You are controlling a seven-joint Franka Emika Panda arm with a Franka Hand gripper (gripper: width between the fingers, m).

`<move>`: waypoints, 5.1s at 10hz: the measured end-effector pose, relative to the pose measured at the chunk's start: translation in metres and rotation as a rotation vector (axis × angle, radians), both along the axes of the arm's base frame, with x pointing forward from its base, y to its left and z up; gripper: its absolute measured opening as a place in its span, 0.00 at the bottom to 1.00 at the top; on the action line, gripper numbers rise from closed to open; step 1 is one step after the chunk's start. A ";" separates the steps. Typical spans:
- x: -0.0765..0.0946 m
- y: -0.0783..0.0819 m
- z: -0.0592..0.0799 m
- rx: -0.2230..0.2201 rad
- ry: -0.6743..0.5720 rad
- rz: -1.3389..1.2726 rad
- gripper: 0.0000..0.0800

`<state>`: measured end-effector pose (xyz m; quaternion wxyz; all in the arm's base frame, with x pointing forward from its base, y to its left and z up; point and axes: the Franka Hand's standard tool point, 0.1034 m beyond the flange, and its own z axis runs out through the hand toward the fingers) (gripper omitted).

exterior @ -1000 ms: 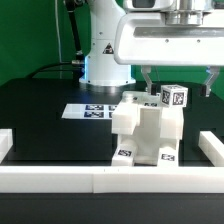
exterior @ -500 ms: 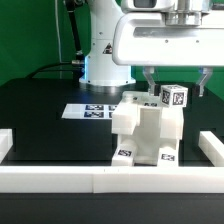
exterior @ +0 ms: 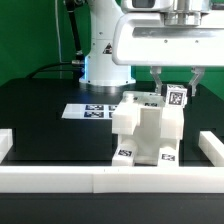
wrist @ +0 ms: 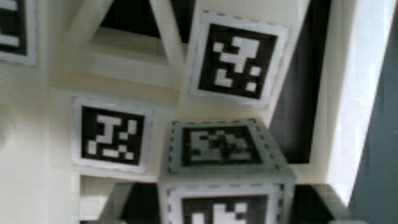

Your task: Assemble chair

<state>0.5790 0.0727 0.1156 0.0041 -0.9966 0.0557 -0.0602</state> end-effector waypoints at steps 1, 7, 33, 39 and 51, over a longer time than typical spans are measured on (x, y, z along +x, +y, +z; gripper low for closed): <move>0.000 0.000 0.000 0.010 0.000 -0.086 0.36; 0.000 0.001 0.000 0.057 0.001 -0.460 0.36; -0.002 0.014 0.000 0.023 0.016 -0.164 0.81; -0.002 0.012 -0.001 -0.003 0.014 0.056 0.58; -0.001 0.011 0.000 0.063 0.015 -0.506 0.36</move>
Offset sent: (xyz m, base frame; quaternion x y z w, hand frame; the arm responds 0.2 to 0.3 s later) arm 0.0000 0.0000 0.0000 0.0000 0.0000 0.1938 0.9810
